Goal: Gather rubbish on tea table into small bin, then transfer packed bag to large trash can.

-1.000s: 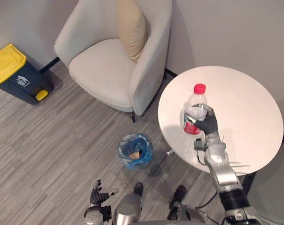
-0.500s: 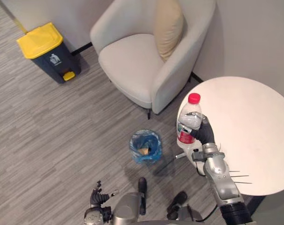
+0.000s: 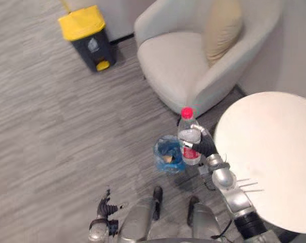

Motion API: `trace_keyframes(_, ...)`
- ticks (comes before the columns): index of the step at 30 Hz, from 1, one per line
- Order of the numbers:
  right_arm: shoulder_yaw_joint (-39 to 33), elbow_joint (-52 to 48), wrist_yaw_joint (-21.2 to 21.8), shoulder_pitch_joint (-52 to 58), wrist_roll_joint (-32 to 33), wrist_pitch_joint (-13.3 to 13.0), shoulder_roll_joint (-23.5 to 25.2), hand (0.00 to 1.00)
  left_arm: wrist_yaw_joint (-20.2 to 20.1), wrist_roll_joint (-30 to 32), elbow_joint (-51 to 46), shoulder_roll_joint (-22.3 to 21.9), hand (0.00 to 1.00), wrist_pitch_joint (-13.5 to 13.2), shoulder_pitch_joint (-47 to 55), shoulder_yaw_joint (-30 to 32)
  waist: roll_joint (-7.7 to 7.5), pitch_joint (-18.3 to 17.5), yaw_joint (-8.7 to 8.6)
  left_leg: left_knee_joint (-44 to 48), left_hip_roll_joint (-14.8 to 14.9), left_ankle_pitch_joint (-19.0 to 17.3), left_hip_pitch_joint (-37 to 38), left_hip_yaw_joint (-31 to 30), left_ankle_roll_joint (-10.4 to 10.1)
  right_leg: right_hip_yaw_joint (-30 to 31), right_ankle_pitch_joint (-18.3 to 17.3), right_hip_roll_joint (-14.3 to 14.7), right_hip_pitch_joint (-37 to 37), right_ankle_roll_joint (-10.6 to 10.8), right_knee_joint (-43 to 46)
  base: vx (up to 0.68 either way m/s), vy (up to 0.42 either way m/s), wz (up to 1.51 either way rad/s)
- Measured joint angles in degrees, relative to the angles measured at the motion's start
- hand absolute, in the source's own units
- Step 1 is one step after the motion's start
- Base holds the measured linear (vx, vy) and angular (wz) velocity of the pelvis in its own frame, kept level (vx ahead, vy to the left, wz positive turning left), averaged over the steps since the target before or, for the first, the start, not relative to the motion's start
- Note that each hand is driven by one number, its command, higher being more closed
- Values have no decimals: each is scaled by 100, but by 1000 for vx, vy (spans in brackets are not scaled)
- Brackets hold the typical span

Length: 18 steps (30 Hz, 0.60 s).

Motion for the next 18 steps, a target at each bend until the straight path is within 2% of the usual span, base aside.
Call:
trace_keyframes(2, 170, 335, 31, -304, -1, 4, -88, 100, 3, -55, -1, 0, 0, -16, -159, -3, 4, 10, 21, 130, 14, 33, -383, -81, -63, -134, -40, -8, -323, -61, 167, -102, -89, 33)
trace_keyframes(4, 197, 688, 49, -635, -11, 16, -178, 100, 12, -109, 47, -1, 0, -66, -442, -1, 24, 117, 134, 403, 32, 27, -830, -71, -71, -198, -124, -52, -729, -128, 487, -124, -75, 27)
trace_keyframes(6, 192, 923, -50, -904, -55, 63, -231, 100, 95, -173, 56, -5, 0, -81, -743, 14, 40, 131, 141, 763, 26, -21, -1410, -41, -28, -276, -262, -147, -1243, -162, 904, -151, -64, 35)
trace_keyframes(7, 187, 985, -135, -1065, -92, 91, -269, 100, 139, -229, 48, -31, 0, -96, -944, 71, 51, 184, 140, 1078, 136, -156, -1810, 112, 26, -344, -356, -208, -1567, -191, 1200, -170, -95, 38)
trace_keyframes(8, 158, 945, -203, -1193, -105, 92, -304, 100, 165, -302, 23, -98, 0, -106, -1142, 194, 63, 288, 122, 1410, 433, -219, -2193, 499, 57, -410, -480, -266, -1868, -212, 1524, -180, -126, 39)
trace_keyframes(9, 126, 902, -230, -1253, -104, 93, -331, 100, 204, -333, 12, -149, 0, -111, -1252, 248, 62, 342, 115, 1567, 500, -233, -2376, 611, 79, -419, -558, -323, -2029, -197, 1719, -202, -160, 36)
trace_keyframes(11, 5, 596, -425, -1582, -114, 138, -433, 100, 317, -428, -340, -352, 0, -121, -1525, 401, 48, 442, 149, 2272, 539, -328, -3342, 626, 165, -394, -777, -441, -2916, -233, 2423, -220, -112, 22)
trace_keyframes(14, -215, 204, -675, -2094, -118, 182, -439, 100, 404, -571, -740, -456, 0, -134, -1904, 464, 50, 711, 157, 2731, 620, -344, -4287, 770, 187, -373, -940, -621, -3860, -258, 3051, -193, -46, 23)
trace_keyframes(18, -345, 151, -981, -2573, -120, 269, -458, 100, 570, -632, -1239, -436, 0, -183, -2080, 584, 24, 727, 194, 3214, 764, -315, -5231, 952, 149, -320, -1090, -771, -4812, -330, 3694, -115, -32, 19)
